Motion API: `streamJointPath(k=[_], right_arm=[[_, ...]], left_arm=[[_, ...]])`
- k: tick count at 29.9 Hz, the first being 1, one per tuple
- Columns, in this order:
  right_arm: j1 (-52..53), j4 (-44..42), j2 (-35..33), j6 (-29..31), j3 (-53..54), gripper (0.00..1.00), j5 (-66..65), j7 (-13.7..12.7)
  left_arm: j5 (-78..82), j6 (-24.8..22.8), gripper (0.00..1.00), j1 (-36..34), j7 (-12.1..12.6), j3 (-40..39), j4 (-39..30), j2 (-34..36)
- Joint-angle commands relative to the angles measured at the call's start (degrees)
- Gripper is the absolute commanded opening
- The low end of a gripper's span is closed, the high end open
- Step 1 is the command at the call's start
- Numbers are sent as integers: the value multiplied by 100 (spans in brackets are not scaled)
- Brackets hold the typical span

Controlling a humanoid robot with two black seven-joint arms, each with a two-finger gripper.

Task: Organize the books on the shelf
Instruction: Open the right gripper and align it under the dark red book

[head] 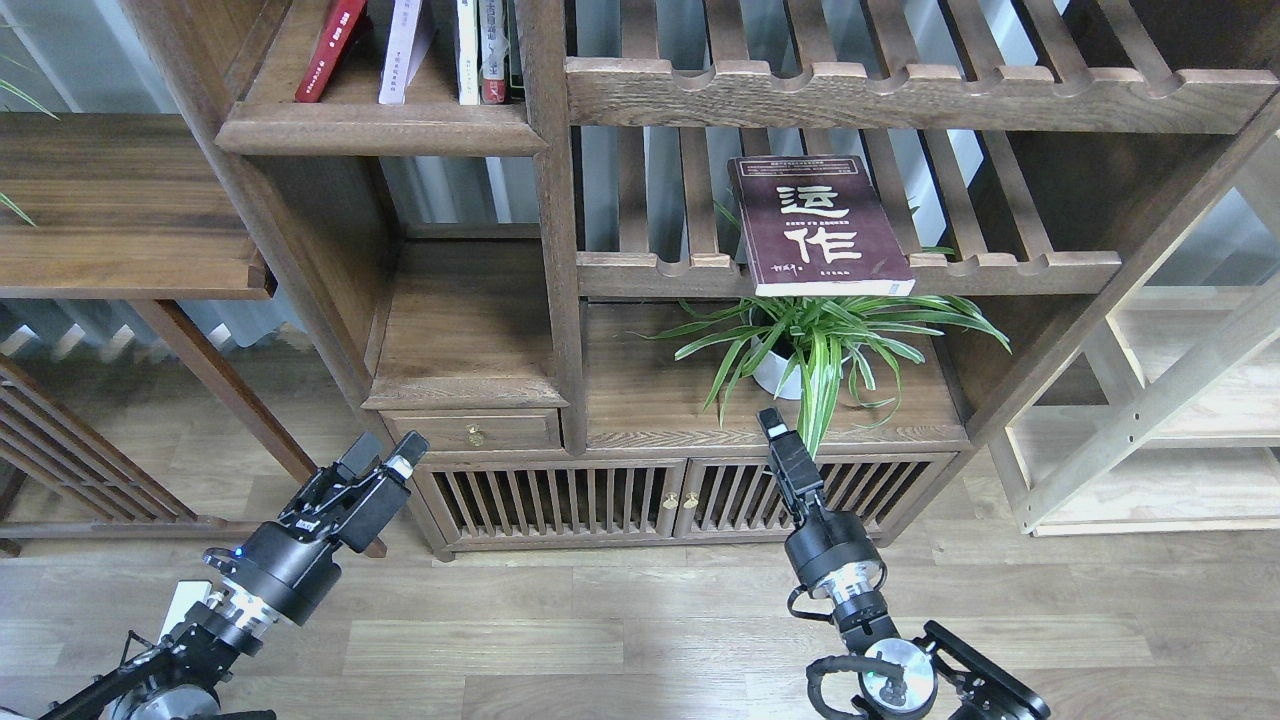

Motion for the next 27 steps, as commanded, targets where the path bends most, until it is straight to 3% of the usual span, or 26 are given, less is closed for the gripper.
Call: streamJointPath(k=[1,19,27], right_arm=[[-1,-9,0,-10,0,100,0,0],[17,-9,0,-1,-9,100,0,-9],[579,-44,0,-71,62,100,35,26]], left_arm=[[0,0,99,-38,0,4,-5,6],[0,0,99,-64,0,66,74,15],[0,0,99,23,0,57,338,-11]])
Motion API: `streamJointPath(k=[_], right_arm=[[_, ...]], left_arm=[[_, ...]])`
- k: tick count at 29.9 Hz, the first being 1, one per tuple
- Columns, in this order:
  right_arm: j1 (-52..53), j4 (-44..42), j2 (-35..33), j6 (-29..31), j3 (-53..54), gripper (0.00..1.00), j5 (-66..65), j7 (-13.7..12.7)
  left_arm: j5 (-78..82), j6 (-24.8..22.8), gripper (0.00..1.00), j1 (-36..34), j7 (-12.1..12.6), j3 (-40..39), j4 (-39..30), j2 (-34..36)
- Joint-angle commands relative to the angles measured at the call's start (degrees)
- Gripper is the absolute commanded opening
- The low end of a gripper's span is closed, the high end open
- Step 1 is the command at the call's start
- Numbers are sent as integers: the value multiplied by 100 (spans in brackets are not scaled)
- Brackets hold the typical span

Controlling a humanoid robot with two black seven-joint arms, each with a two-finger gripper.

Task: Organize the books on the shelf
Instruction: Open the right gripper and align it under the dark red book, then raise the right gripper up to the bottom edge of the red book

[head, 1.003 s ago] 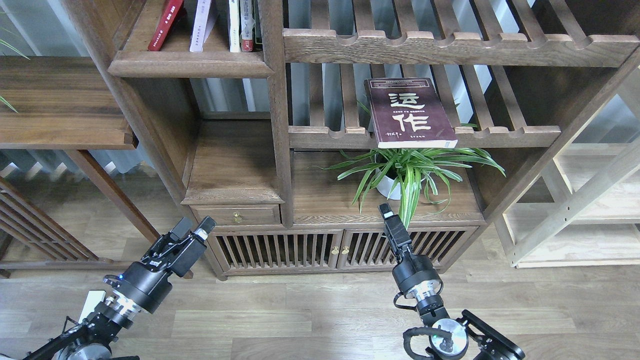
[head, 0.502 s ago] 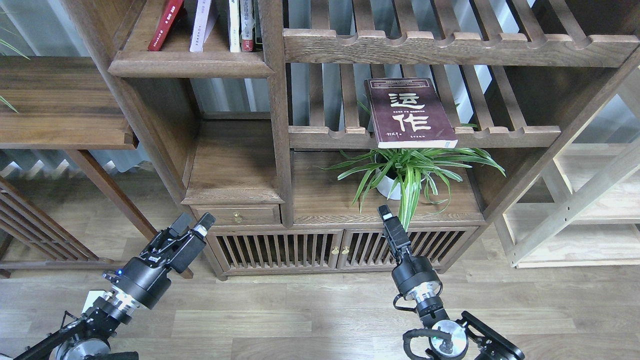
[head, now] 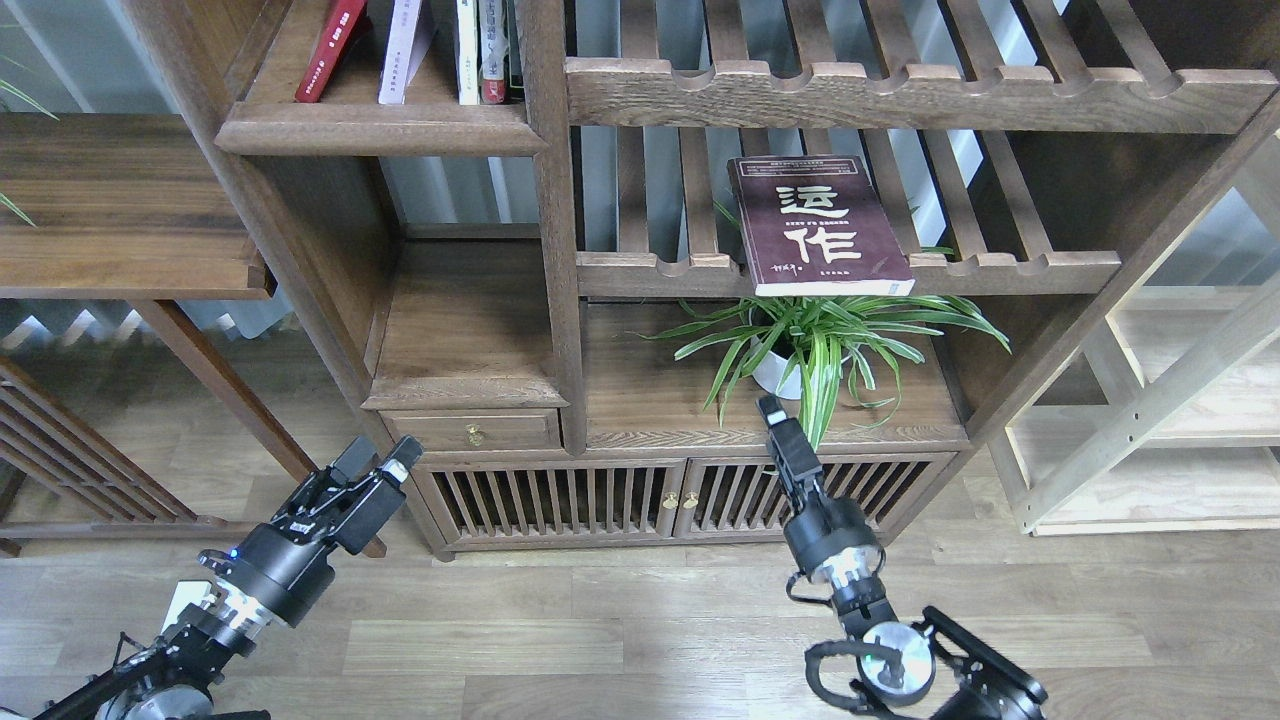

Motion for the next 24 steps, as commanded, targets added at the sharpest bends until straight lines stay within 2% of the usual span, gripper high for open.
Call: streamJointPath(k=[1,13,24], right_arm=[[294,-32,0,-43,26,100,26,27],[1068,-628,0,-60,535,100,105,36],[1349,-1121,0,-69,667,100,202,27]], left_arm=[[0,0,99,49,0,-4,48,-5],[-351,0,99,155,0,-4,48,13],[-421,0,99,322,0,-92,48,65]])
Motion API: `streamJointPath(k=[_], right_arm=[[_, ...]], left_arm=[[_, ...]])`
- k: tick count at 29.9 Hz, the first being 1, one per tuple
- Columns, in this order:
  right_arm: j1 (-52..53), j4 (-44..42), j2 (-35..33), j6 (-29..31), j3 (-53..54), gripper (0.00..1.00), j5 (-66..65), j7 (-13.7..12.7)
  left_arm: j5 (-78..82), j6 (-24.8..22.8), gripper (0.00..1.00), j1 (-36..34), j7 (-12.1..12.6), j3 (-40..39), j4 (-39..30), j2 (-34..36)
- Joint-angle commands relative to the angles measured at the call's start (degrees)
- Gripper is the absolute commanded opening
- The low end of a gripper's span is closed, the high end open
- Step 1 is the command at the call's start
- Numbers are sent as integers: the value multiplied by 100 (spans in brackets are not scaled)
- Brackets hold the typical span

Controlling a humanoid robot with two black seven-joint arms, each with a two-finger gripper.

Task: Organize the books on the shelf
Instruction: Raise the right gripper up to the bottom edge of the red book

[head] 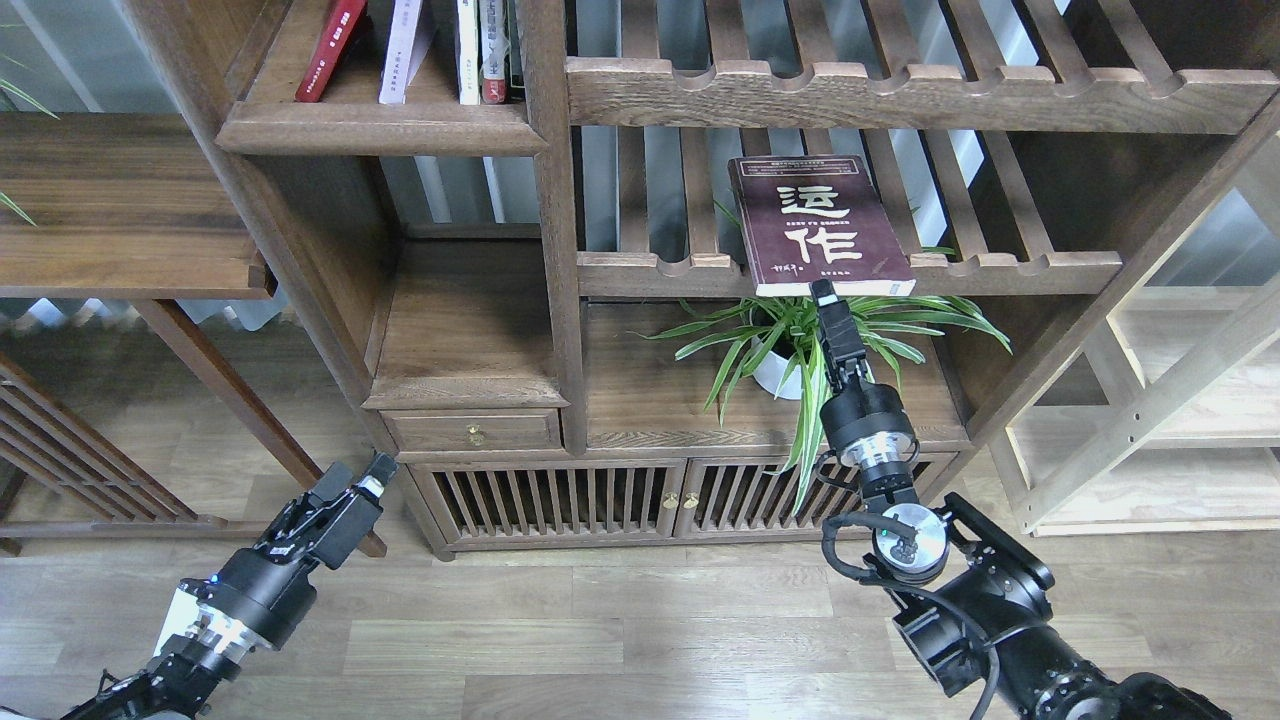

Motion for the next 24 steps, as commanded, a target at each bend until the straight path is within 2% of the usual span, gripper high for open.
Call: streamJointPath(k=[1,24], right_arm=[[105,-145,0,-5,11,100,1,-3],[535,-681,0,-84,-7,100,88,-3]], left_arm=[[-66,0,99,43,0,-24,2,31],[-110,0,99,421,0,-411,-51,92]])
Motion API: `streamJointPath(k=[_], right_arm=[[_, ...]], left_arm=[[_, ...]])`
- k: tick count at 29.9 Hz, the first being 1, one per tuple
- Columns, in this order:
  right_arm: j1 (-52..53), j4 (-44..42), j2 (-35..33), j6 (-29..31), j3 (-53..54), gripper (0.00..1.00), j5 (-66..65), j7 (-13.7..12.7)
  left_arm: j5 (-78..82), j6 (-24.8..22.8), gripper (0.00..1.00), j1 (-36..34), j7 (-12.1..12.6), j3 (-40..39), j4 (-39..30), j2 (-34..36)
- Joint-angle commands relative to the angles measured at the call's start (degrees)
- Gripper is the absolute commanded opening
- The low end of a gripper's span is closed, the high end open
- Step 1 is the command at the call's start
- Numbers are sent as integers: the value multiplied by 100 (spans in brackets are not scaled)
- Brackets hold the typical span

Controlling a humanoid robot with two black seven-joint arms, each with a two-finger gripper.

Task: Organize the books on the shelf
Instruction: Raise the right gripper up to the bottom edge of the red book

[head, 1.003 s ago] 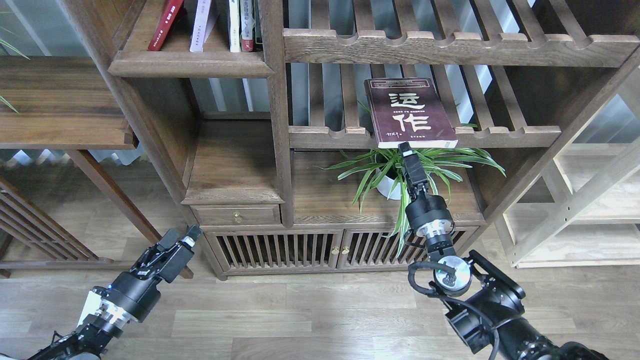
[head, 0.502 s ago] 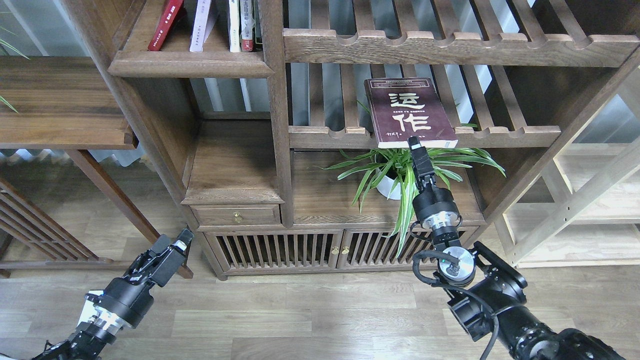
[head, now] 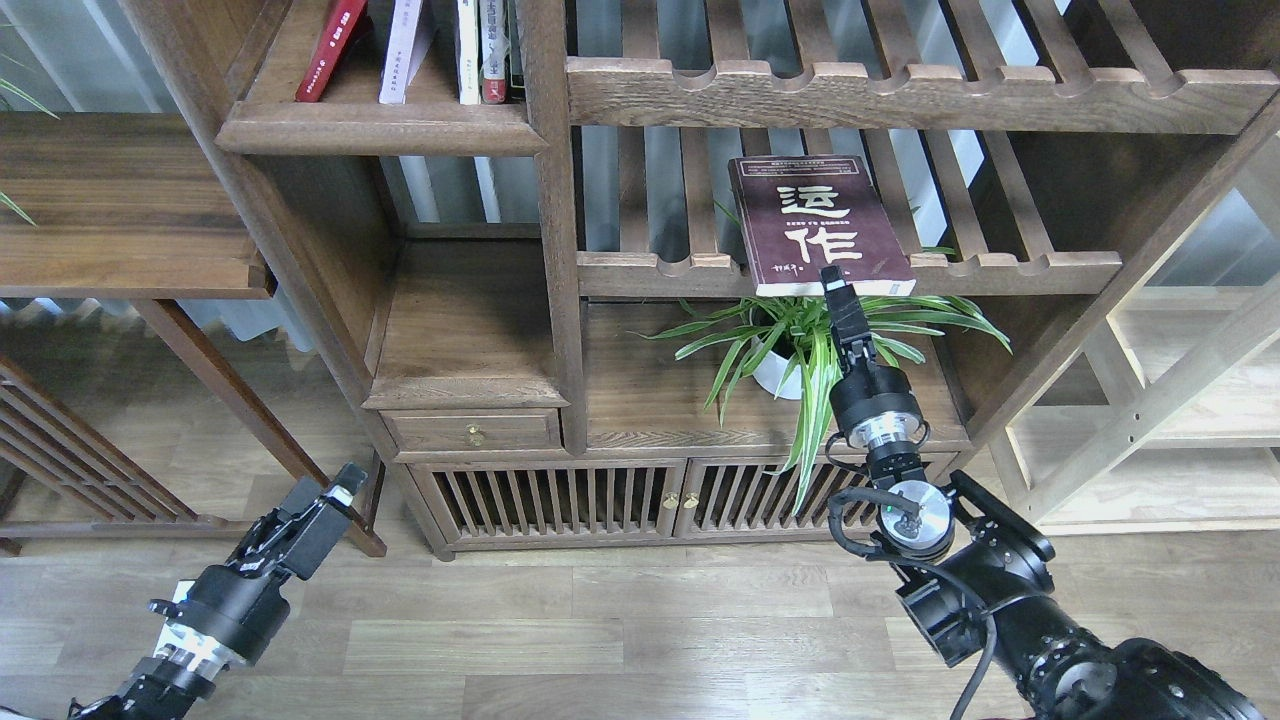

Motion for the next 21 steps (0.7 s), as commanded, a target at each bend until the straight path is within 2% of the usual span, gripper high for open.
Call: streamJointPath(k=[1,21], right_arm=[[115,-122,0,-9,0,100,70,0],[405,-377,0,-387,-105,100,351,-35]], left_arm=[[-6,0,99,121,0,-108,-2,11],[-23,0,99,411,0,-328,-19,64]])
